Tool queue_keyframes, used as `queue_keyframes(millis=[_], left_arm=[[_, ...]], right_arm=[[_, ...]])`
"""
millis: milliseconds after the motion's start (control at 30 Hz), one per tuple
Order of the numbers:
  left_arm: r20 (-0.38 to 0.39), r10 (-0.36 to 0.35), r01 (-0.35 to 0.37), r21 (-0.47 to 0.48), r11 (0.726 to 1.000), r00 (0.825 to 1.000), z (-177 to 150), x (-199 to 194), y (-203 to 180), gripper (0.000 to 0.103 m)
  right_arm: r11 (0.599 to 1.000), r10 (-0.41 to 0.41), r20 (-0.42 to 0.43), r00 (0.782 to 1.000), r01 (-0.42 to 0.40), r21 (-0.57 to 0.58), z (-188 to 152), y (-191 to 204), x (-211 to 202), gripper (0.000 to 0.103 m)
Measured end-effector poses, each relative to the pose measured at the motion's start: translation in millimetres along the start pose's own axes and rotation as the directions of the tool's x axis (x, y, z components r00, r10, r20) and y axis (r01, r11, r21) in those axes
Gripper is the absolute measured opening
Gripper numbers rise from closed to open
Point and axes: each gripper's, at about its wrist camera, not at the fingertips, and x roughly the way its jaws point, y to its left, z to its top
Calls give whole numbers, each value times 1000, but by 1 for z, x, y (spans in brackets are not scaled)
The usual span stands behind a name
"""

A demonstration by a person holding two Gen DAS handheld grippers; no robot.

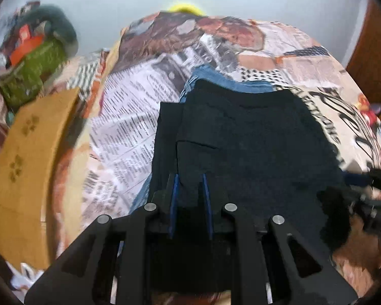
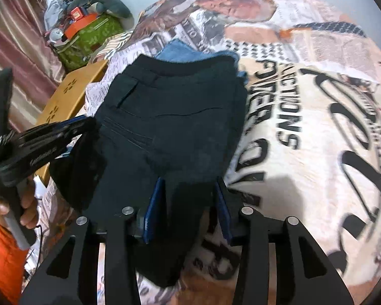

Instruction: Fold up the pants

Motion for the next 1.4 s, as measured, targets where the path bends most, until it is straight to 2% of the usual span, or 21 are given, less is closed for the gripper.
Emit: queue_keyframes(millis=[100,200,267,367,533,700,833,900,1000,1067,1133,1200,1267,1333,1400], left_arm=[[37,-9,8,23,1000,999,-4,-38,-6,19],[94,-31,29,24,999,995,-7,-84,-10,25],[145,-30,27,20,999,989,-10,-120,-12,30],[220,-33,31,10,999,975,-15,-170,-15,30],[352,-32,30,11,999,936,-29,-253,-24,30],[469,-42,47,1,999,882,-56,-327,-34,30],[548,-31,36,1,999,836,-83,-372,-42,31],[577,-45,58,-3,998,815,-96,-391,-45,33],[624,-35,49,-5,999,781,-118,-413,-50,44],[648,-12,25,-10,1000,761,-127,-422,-53,56],[664,-4,17,-14,1000,748,-136,-430,-55,64],[671,0,18,-20,1000,741,-143,-434,-55,73],[682,13,13,-32,999,732,-149,-438,-54,86],[692,20,8,-37,999,722,-152,-441,-53,93],[696,21,9,-38,999,718,-155,-441,-52,98]], right_arm=[[1000,11,43,999,-11,-6,-1,-1,-26,38],[1000,21,114,993,-20,-14,-2,5,-64,37],[999,28,177,984,-24,-24,-5,10,-95,37],[999,38,277,960,-27,-43,-15,21,-145,37],[997,51,425,904,-18,-81,-32,47,-218,37],[993,88,549,831,-27,-119,-57,78,-275,37],[988,85,641,763,18,-152,-87,100,-312,37],[984,86,665,742,40,-172,-99,109,-326,37],[981,78,695,715,70,-182,-116,120,-339,37],[980,70,711,700,84,-180,-124,125,-344,42],[980,63,726,685,94,-174,-130,129,-346,59],[980,52,743,667,110,-167,-136,132,-348,67],[978,38,753,657,130,-164,-140,134,-348,74],[978,29,759,650,137,-154,-141,135,-346,85],[979,19,764,645,142,-144,-142,134,-346,86]])
